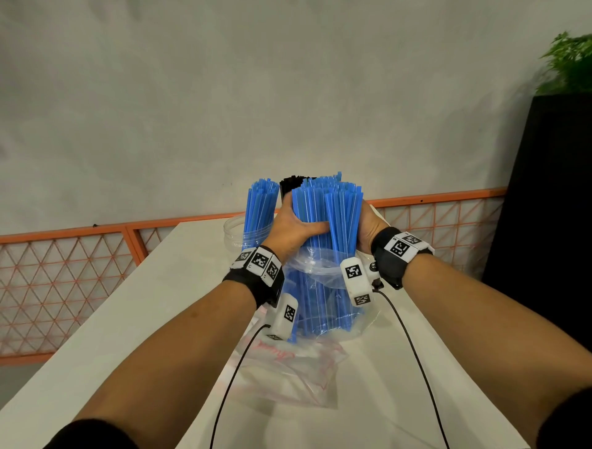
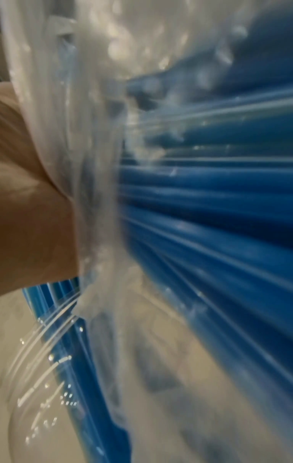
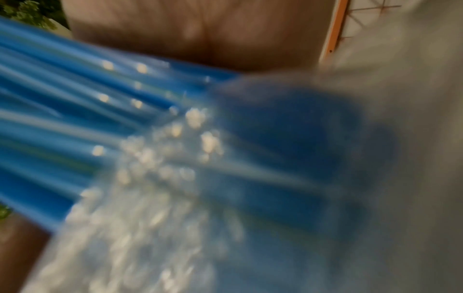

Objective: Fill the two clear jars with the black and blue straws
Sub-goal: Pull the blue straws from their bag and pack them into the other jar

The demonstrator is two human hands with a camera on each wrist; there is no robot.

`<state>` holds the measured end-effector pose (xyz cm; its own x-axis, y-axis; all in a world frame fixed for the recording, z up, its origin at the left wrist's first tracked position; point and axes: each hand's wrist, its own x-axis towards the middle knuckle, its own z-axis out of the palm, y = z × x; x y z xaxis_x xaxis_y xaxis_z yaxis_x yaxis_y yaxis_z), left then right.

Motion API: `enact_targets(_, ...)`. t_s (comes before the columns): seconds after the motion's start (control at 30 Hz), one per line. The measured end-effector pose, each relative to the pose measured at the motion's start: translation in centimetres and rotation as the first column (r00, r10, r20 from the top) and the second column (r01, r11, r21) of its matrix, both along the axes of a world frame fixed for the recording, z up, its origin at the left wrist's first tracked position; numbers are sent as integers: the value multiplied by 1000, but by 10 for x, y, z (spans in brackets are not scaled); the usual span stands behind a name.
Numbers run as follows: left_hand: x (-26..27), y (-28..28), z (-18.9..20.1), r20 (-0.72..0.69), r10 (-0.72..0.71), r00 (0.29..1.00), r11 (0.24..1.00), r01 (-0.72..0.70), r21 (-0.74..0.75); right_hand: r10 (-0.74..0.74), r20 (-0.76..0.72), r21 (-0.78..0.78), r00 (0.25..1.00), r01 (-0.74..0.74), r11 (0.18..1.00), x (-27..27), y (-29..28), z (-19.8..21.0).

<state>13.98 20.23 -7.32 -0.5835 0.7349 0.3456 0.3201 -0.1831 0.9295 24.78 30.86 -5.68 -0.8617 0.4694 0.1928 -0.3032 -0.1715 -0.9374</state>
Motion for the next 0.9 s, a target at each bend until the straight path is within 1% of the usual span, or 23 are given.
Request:
enact_targets(0.07, 0, 0, -3, 7, 8, 1000, 999, -8, -36, 7, -18, 3, 1000, -6, 1000, 2, -1, -1)
enact_targets(0.13, 2, -1, -3, 6, 32, 999, 999, -31, -38, 8, -38, 9, 999, -8, 1000, 3, -3, 0)
enact_targets(0.4, 2, 0, -5, -194, 65, 979, 995, -78, -59, 35, -106, 11, 994, -34, 999, 11, -7, 2)
enact_targets(0.47, 4, -1, -5, -279, 109, 954, 989, -133, -69, 42, -136, 6, 990, -42, 999, 13, -7, 2)
enact_targets(0.53, 6, -2, -5, -406, 158, 900, 972, -215, -98, 47, -177, 6, 983, -47, 999, 15, -6, 0)
enact_targets(0.57, 6, -2, -5, -446, 173, 878, 967, -238, -95, 49, -192, 8, 980, -48, 999, 16, -7, 0)
enact_targets(0.6, 7, -2, -5, -458, 174, 872, 968, -236, -82, 48, -203, 5, 978, -48, 999, 18, -7, -1)
enact_targets(0.67, 7, 0, -7, -410, 137, 902, 983, -174, -54, 37, -201, -11, 979, -40, 999, 19, -6, -2)
enact_targets(0.77, 7, -1, -8, -237, 30, 971, 999, -38, -30, 35, -182, -23, 983, -40, 999, 20, -6, -2)
enact_targets(0.83, 7, -1, -9, -169, -16, 985, 1000, 18, 12, 35, -147, -27, 989, -40, 999, 19, -7, -2)
enact_targets(0.9, 6, 0, -10, -156, -12, 988, 999, 17, 31, 32, -119, -17, 992, -34, 999, 19, -8, -1)
